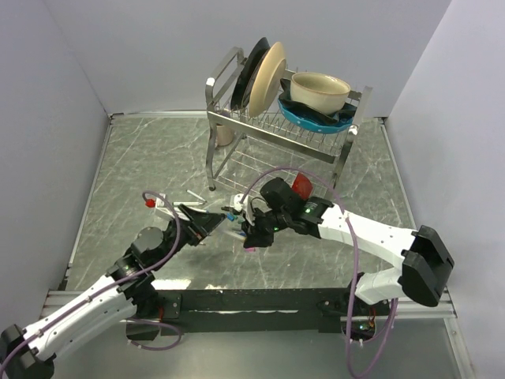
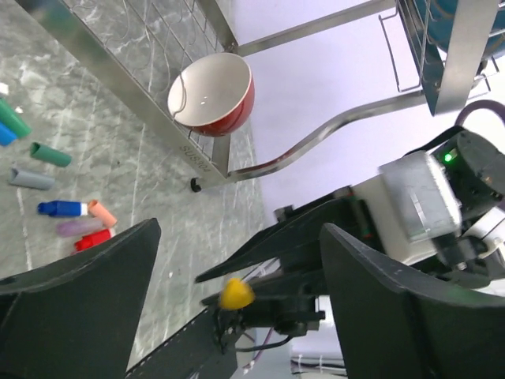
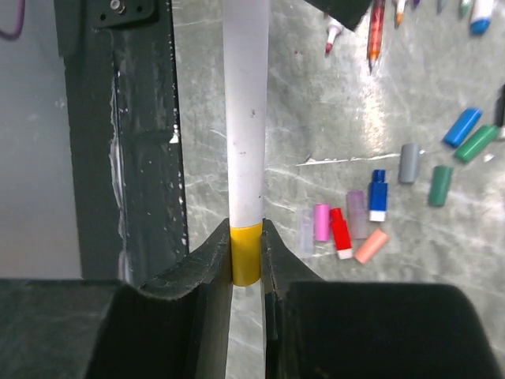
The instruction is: Open the pen caps
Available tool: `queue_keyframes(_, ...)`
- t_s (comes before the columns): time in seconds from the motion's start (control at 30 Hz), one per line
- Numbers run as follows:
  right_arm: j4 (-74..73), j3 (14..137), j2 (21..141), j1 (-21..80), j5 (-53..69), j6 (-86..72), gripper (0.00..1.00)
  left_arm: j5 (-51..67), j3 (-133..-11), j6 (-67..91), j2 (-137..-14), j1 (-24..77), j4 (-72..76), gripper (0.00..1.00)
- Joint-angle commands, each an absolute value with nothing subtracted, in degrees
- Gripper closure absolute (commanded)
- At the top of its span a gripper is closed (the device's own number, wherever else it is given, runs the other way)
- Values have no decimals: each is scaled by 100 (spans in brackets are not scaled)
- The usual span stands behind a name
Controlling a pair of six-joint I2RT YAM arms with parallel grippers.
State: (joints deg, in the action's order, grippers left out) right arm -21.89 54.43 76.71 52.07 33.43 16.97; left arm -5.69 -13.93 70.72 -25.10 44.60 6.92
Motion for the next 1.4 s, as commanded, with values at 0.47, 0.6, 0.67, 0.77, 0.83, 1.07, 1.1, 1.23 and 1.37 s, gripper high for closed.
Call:
queue_keyframes(0.47,-1731,5836,8015,4887,3498,606,100,-721,-1635,7155,-3638,4641,1731,50)
queue_keyframes(0.6,-1784,5871,8060,4887,3551,598,100,-668,-1722,6970,-3753,4641,1723,70)
queue_keyframes(0.67,-1793,5862,8051,4887,3638,607,100,-712,-1784,6856,-3771,4641,1609,93)
queue_keyframes(0.77,-1898,5897,8077,4887,3656,659,100,-1298,-2012,6829,-3517,4641,768,99)
queue_keyframes(0.83,-2073,5941,8173,4887,3674,782,100,-2513,-2424,6899,-3044,4641,-614,99)
queue_keyframes(1.07,-2391,6100,8385,5009,3683,1046,100,-2651,-3401,6495,-2777,3360,-2310,99)
queue_keyframes(1.1,-2391,6091,8393,5036,3648,1072,100,-2428,-3462,6486,-2873,2844,-2346,99)
queue_keyframes(1.23,-2417,6073,8385,5045,3490,1125,100,-1653,-3235,6293,-2980,2040,-2057,99)
queue_keyframes(1.37,-2443,6082,8463,5036,3296,1221,100,-1442,-3138,6337,-2892,1890,-2030,99)
